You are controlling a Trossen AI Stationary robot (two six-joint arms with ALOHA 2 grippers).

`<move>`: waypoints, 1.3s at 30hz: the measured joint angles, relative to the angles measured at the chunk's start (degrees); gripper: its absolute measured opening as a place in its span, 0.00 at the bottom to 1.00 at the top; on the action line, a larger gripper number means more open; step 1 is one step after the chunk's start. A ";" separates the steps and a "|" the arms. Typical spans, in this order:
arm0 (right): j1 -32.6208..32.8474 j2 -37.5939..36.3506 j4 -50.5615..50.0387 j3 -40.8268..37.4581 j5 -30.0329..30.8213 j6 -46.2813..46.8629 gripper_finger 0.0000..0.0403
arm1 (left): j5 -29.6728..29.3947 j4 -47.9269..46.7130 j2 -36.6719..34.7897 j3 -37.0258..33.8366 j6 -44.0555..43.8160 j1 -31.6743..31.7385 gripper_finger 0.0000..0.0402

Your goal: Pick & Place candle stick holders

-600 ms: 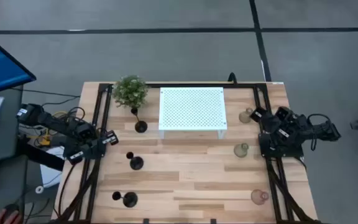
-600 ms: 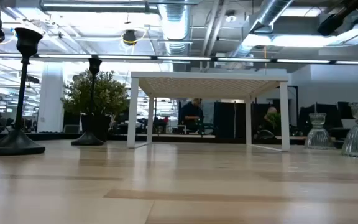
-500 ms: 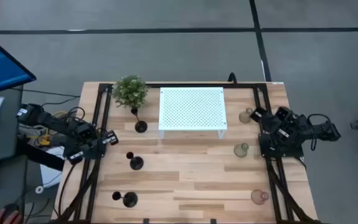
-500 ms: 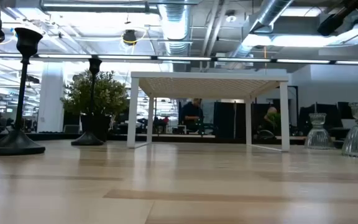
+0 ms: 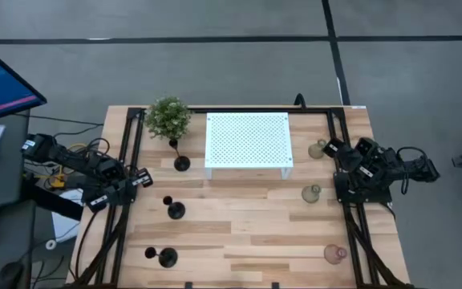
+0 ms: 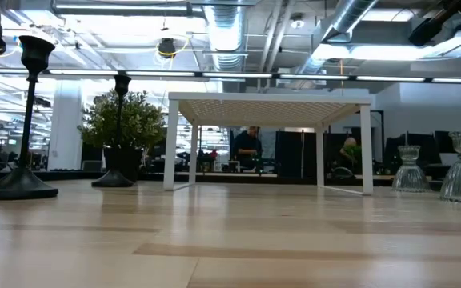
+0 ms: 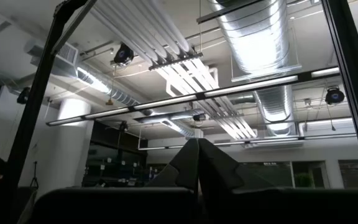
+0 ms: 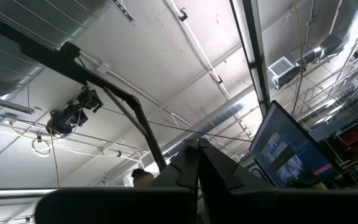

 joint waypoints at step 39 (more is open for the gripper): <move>-0.02 -0.01 0.00 -0.01 -0.01 -0.01 0.00 | 0.00 0.00 0.01 0.01 1.76 0.00 0.02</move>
